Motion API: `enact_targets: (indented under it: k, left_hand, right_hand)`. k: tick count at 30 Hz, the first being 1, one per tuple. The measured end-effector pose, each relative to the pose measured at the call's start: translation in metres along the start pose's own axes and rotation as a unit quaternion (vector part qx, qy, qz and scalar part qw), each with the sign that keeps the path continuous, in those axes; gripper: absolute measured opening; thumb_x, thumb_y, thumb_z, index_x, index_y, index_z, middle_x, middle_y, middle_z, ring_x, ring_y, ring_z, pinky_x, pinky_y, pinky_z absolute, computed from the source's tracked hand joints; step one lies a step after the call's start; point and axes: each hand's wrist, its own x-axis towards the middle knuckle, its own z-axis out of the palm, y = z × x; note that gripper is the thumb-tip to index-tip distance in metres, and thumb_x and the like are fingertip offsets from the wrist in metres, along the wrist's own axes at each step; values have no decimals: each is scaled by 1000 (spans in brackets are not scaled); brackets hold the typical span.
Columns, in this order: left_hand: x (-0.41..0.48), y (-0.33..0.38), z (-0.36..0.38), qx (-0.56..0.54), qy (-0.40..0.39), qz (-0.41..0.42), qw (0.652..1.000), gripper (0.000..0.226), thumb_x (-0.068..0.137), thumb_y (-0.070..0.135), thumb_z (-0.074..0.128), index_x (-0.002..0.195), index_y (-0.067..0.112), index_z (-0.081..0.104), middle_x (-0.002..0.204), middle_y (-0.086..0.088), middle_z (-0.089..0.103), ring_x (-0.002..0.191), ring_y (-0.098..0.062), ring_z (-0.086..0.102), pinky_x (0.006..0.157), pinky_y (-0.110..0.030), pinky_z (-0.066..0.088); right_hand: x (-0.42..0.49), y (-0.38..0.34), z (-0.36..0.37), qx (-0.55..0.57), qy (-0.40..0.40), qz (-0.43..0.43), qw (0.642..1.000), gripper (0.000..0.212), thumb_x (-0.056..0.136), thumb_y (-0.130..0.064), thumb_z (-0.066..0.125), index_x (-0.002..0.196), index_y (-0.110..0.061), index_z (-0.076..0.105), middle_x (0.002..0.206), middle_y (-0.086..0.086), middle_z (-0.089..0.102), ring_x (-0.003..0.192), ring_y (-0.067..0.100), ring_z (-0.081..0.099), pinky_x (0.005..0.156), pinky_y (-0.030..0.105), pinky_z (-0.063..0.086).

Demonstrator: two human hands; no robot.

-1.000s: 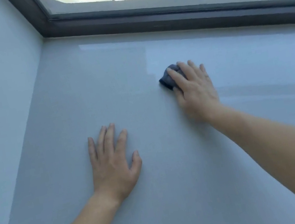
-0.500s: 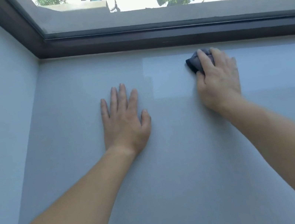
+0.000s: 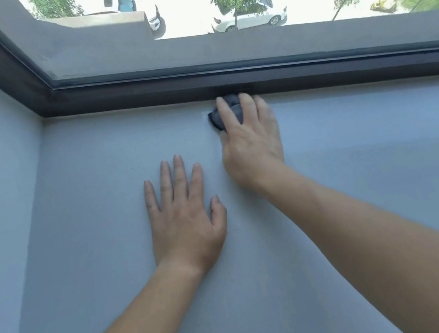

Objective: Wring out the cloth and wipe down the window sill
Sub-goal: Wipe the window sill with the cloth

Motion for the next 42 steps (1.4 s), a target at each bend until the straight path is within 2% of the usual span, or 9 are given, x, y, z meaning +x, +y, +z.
enact_targets:
  k: [6,12,16,21,26,28,32,38,42]
  left_hand:
    - [2,1,3,3,1,2,1000,69,92,48,24,155,21,25,166,-6,9,154,-21,0,122,-53,3]
    - [3,2,5,8,4,3,1000,68,94,48,21,156,21,21,167,-5,6,154,-21,-4,123,-52,1]
    - [5,0,4,3,3,2,1000,68,93,48,22,156,21,21,167,-6,5,153,-21,-5,123,-51,-1]
    - [8,-4,3,0,7,1,1000,68,94,48,22,156,22,21,167,-5,5,153,-19,-6,123,-49,-3]
    - [11,-3,3,-9,14,3,1000,68,93,48,23,156,21,24,166,-6,9,153,-20,-3,123,-49,-3]
    - [12,-2,3,-6,11,2,1000,68,93,48,23,156,21,23,167,-5,8,153,-19,-4,123,-48,-4]
    - [16,-4,2,-10,19,-1,1000,68,93,48,24,155,21,25,167,-5,9,153,-19,-2,123,-48,-4]
    - [20,-5,4,-6,26,0,1000,67,92,49,24,153,22,27,166,-5,11,153,-19,0,122,-47,-2]
    - [19,-5,4,-3,27,0,1000,67,92,49,24,153,21,28,166,-6,13,153,-20,2,122,-48,-1]
  right_hand:
    - [8,45,-10,-3,5,-106,994,53,97,-28,46,149,-23,41,150,12,38,134,37,35,117,48,23]
    - [0,135,-33,-6,48,17,999,51,97,-26,45,148,-19,43,146,14,41,131,38,37,116,48,25]
    - [-10,108,-25,41,63,110,991,52,97,-29,44,149,-24,39,151,7,36,135,32,32,117,45,23]
    - [-41,116,-30,10,-28,-140,990,51,96,-27,45,147,-19,45,149,10,40,137,37,33,118,52,21]
    - [-15,138,-37,16,32,119,992,54,98,-28,45,151,-23,37,152,6,34,139,33,30,120,50,16]
    - [-37,114,-30,35,27,73,996,55,97,-28,45,151,-23,38,154,7,33,142,36,27,121,52,14]
    - [-91,109,-29,31,-60,-161,985,52,96,-31,42,148,-27,41,154,5,35,144,35,27,122,54,16]
    - [-44,146,-42,41,22,72,996,52,97,-23,49,149,-22,41,155,6,33,142,32,27,119,52,20]
    - [-114,107,-25,43,-1,-69,997,58,90,-24,53,147,-24,43,154,7,35,143,37,28,119,54,20]
